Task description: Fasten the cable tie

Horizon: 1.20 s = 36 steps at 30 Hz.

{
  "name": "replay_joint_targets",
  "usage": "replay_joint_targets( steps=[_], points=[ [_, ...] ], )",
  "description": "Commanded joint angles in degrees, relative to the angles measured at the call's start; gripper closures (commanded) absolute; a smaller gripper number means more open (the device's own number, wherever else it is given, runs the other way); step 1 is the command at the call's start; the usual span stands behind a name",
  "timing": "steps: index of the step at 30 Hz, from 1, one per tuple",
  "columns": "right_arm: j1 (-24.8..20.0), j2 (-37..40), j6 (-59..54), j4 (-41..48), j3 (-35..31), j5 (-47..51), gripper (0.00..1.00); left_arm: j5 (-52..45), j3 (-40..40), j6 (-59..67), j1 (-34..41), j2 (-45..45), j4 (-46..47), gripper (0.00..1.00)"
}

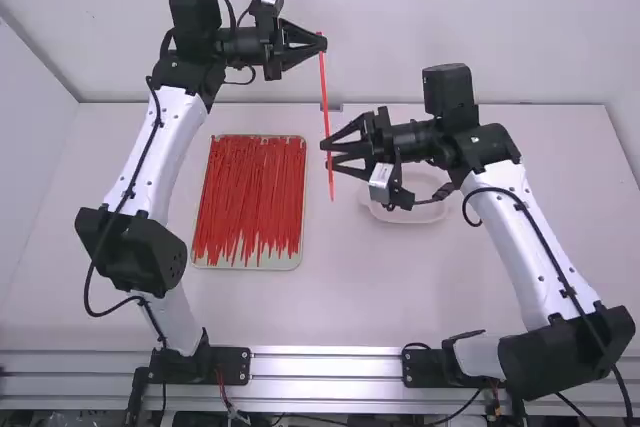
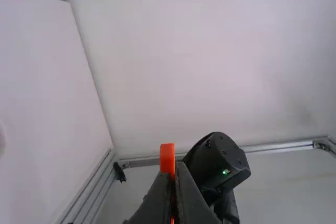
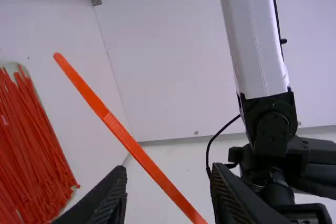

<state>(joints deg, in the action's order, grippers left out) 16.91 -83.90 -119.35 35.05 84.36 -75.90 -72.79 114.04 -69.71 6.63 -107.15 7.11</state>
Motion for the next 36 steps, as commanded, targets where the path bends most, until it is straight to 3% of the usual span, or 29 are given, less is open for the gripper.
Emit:
replay_joint_targets(
  steps=[1,9,33,35,36],
  points=[
    [0.0,0.0,-0.5,0.2,1.1,-1.1,0.61,-1.3,1.0,-0.4,0.1,0.9,-0.1,0.98],
    [0.1,0.0,-0.5,0.6,1.1,-2.3,0.75,-1.4,1.0,2.7,-1.3,0.9,1.9,0.98],
    [0.0,0.0,-0.5,3.2,1.1,-5.5,0.77,0.2,1.0,3.3,-1.3,0.9,2.6,0.98],
    [0.0,0.0,-0.5,3.4,1.1,-5.5,0.79,0.2,1.0,3.3,-1.5,0.9,2.6,0.98],
    [0.1,0.0,-0.5,3.4,1.1,-5.5,0.84,0.2,1.0,3.3,-1.4,0.9,2.5,0.98]
  ],
)
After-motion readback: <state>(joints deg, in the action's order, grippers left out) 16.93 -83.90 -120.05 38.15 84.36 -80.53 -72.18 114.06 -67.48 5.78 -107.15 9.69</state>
